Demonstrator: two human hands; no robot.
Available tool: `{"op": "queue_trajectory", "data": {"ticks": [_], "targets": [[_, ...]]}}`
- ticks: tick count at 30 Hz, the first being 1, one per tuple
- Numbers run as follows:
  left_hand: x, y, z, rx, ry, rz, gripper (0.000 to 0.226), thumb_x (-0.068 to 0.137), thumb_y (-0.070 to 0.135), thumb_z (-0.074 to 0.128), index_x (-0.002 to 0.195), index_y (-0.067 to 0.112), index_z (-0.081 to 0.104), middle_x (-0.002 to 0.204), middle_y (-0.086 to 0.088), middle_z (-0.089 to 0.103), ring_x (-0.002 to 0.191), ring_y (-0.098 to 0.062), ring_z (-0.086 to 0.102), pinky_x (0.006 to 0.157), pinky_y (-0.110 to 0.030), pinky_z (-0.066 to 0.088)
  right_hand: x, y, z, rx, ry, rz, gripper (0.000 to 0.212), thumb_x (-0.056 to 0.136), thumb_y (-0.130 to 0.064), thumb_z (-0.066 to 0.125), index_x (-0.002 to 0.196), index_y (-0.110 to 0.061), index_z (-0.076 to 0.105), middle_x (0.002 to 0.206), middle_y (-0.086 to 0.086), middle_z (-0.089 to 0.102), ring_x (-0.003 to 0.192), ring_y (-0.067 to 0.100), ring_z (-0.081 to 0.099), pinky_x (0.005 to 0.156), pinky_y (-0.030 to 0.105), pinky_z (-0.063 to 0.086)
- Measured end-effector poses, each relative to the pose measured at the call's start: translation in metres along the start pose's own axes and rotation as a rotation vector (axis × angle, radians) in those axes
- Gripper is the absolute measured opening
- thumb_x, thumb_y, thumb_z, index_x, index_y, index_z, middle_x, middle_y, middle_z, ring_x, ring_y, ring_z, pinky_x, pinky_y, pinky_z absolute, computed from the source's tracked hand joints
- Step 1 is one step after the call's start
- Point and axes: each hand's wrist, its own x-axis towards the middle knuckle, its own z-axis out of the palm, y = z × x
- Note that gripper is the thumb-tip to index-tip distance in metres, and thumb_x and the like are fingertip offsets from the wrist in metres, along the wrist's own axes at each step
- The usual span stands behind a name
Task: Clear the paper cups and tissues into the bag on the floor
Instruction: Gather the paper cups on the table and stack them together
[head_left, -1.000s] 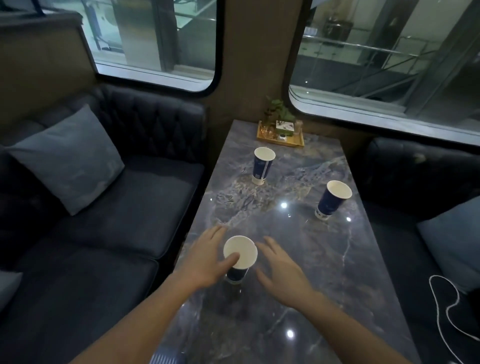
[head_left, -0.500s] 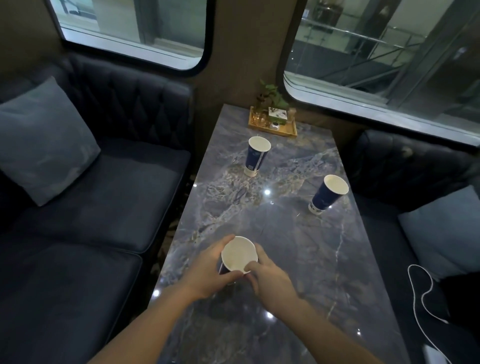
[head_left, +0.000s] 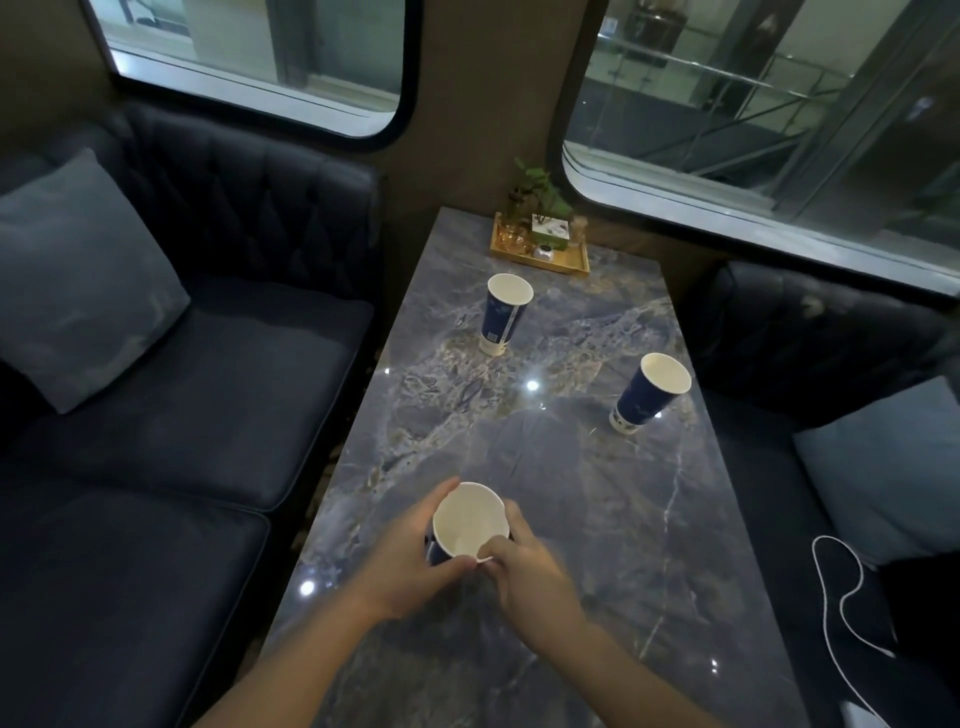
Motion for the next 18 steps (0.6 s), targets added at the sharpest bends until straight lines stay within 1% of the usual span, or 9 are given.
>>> {"op": "queue_trajectory", "data": {"ticks": [3, 5, 7, 8, 10, 12, 13, 16, 18], "targets": [[0.001, 0.007, 0.007, -0.055, 0.031, 0.005, 0.073, 0.071, 0.021, 0.083, 0.125, 0.044, 0.041, 0.115, 0.04, 0.058, 0.111, 0.016, 0.051, 0.086, -0.005, 0.041, 0.003, 0.007, -0.002, 0.15, 0.03, -0.008, 0.012, 0.083, -0.027, 0.05, 0.081, -0.019, 0.059, 0.145, -0.006, 0.035, 0.097, 0.024, 0.061, 0.077, 0.036, 0.051], [0.004, 0.008, 0.012, -0.115, 0.04, 0.01, 0.075, 0.067, 0.011, 0.086, 0.121, 0.041, 0.043, 0.114, 0.042, 0.057, 0.108, 0.016, 0.054, 0.083, -0.003, 0.04, 0.006, 0.005, -0.007, 0.313, 0.066, -0.02, 0.008, 0.08, -0.019, 0.054, 0.078, -0.019, 0.061, 0.133, -0.005, 0.047, 0.103, 0.016, 0.058, 0.086, 0.033, 0.05], [0.008, 0.002, 0.018, -0.167, 0.046, -0.004, 0.079, 0.062, 0.008, 0.089, 0.125, 0.032, 0.048, 0.119, 0.029, 0.062, 0.11, 0.006, 0.059, 0.085, -0.008, 0.043, 0.009, 0.003, -0.013, 0.448, 0.091, 0.0, 0.009, 0.076, -0.015, 0.057, 0.078, -0.021, 0.062, 0.122, -0.006, 0.056, 0.106, 0.011, 0.057, 0.091, 0.029, 0.049], [0.01, -0.002, 0.021, -0.188, 0.064, -0.028, 0.081, 0.058, 0.008, 0.091, 0.125, 0.028, 0.05, 0.12, 0.022, 0.065, 0.111, 0.0, 0.061, 0.086, -0.012, 0.046, 0.01, 0.003, -0.015, 0.505, 0.092, 0.016, 0.009, 0.075, -0.014, 0.058, 0.077, -0.021, 0.064, 0.118, -0.005, 0.059, 0.105, 0.009, 0.058, 0.09, 0.027, 0.049], [0.012, -0.01, 0.027, -0.207, 0.118, -0.068, 0.087, 0.052, 0.016, 0.095, 0.127, 0.027, 0.052, 0.119, 0.011, 0.069, 0.111, -0.008, 0.064, 0.09, -0.026, 0.053, 0.012, 0.002, -0.02, 0.636, 0.09, 0.065, 0.007, 0.076, -0.013, 0.063, 0.075, -0.019, 0.066, 0.11, 0.0, 0.063, 0.098, 0.005, 0.061, 0.084, 0.024, 0.052], [0.012, -0.014, 0.031, -0.207, 0.161, -0.108, 0.097, 0.046, 0.027, 0.097, 0.131, 0.031, 0.05, 0.119, 0.011, 0.069, 0.109, -0.009, 0.066, 0.089, -0.035, 0.056, 0.014, 0.002, -0.025, 0.796, 0.106, 0.126, 0.007, 0.078, -0.01, 0.066, 0.073, -0.015, 0.067, 0.102, 0.008, 0.065, 0.086, 0.003, 0.063, 0.074, 0.019, 0.051], [0.012, -0.015, 0.032, -0.199, 0.178, -0.124, 0.098, 0.046, 0.031, 0.097, 0.131, 0.035, 0.05, 0.119, 0.014, 0.069, 0.107, -0.007, 0.066, 0.087, -0.035, 0.057, 0.016, 0.003, -0.028, 0.848, 0.127, 0.151, 0.006, 0.078, -0.011, 0.066, 0.072, -0.014, 0.067, 0.099, 0.01, 0.066, 0.082, 0.004, 0.063, 0.072, 0.018, 0.05], [0.015, -0.018, 0.036, -0.127, 0.214, -0.165, 0.082, 0.046, 0.034, 0.093, 0.117, 0.047, 0.053, 0.105, 0.022, 0.071, 0.094, 0.0, 0.069, 0.077, -0.032, 0.059, 0.022, 0.01, -0.029, 0.874, 0.15, 0.185, 0.007, 0.073, -0.028, 0.065, 0.068, -0.023, 0.064, 0.092, 0.004, 0.067, 0.081, 0.008, 0.062, 0.073, 0.025, 0.049], [0.019, -0.017, 0.038, -0.091, 0.223, -0.183, 0.078, 0.046, 0.035, 0.091, 0.113, 0.047, 0.054, 0.101, 0.018, 0.073, 0.088, 0.0, 0.069, 0.075, -0.035, 0.06, 0.025, 0.015, -0.03, 0.873, 0.14, 0.21, 0.006, 0.073, -0.027, 0.065, 0.067, -0.026, 0.063, 0.09, -0.001, 0.067, 0.081, 0.007, 0.063, 0.073, 0.024, 0.05]]}}
